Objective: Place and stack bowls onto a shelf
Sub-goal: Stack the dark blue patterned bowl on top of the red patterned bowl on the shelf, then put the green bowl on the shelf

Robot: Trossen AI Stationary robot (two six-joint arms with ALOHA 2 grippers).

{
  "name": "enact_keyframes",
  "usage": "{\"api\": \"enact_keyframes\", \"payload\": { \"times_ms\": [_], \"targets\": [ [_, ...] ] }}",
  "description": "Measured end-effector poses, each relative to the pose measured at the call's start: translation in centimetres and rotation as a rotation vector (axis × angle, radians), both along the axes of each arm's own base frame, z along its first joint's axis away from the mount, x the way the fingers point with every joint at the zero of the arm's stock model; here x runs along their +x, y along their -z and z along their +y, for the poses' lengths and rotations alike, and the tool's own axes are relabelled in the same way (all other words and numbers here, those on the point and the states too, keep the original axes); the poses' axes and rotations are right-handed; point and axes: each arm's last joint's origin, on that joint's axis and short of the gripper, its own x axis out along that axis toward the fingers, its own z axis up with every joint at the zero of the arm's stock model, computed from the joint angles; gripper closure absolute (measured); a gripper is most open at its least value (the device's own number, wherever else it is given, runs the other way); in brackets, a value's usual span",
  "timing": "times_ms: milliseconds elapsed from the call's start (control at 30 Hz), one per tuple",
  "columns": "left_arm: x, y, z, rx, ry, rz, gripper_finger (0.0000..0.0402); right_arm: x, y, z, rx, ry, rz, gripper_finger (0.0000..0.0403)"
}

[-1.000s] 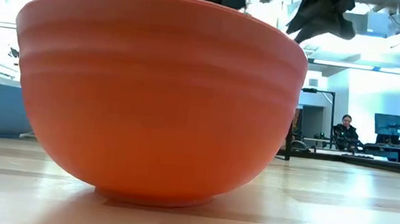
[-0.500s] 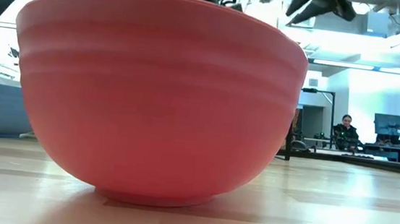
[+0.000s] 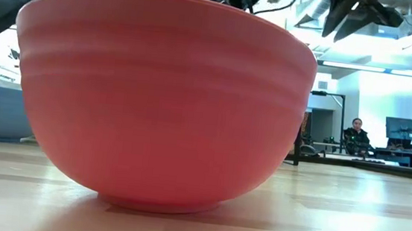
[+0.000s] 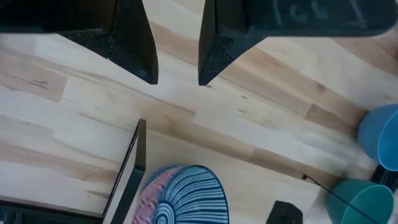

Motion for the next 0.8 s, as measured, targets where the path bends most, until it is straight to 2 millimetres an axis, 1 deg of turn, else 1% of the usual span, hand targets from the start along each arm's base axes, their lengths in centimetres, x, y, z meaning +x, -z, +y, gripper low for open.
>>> {"api": "enact_keyframes", "payload": {
  "times_ms": [167,400,533,600,733,800],
  "targets": [
    [-0.4,-1.6,0.8,0.003,-0.012,0.01,0.0346,0.0,0.0,0.0,0.003,0.006,-0.004,0.0262],
    [-1.9,-1.5,3.5,-0.025,-0.067,0.035,0.0309,0.0,0.0,-0.3,-0.02,0.034,-0.007,0.0262],
    [-2.8,-1.2,4.9,-0.106,-0.074,0.024,0.03,0.0,-0.1,-0.8,-0.027,0.052,-0.008,0.0262],
    [-3.0,-0.8,5.3,-0.137,-0.066,0.02,0.0299,0.0,-0.1,-1.1,-0.029,0.063,-0.005,0.0262],
    [-3.3,-0.5,5.4,-0.167,-0.064,0.05,0.0299,0.0,-0.1,-1.6,-0.037,0.074,0.001,0.0262],
    [-3.8,-0.9,5.1,-0.179,-0.066,0.072,0.0299,0.0,-0.1,-1.8,-0.042,0.077,0.002,0.0262]
  ]
}}
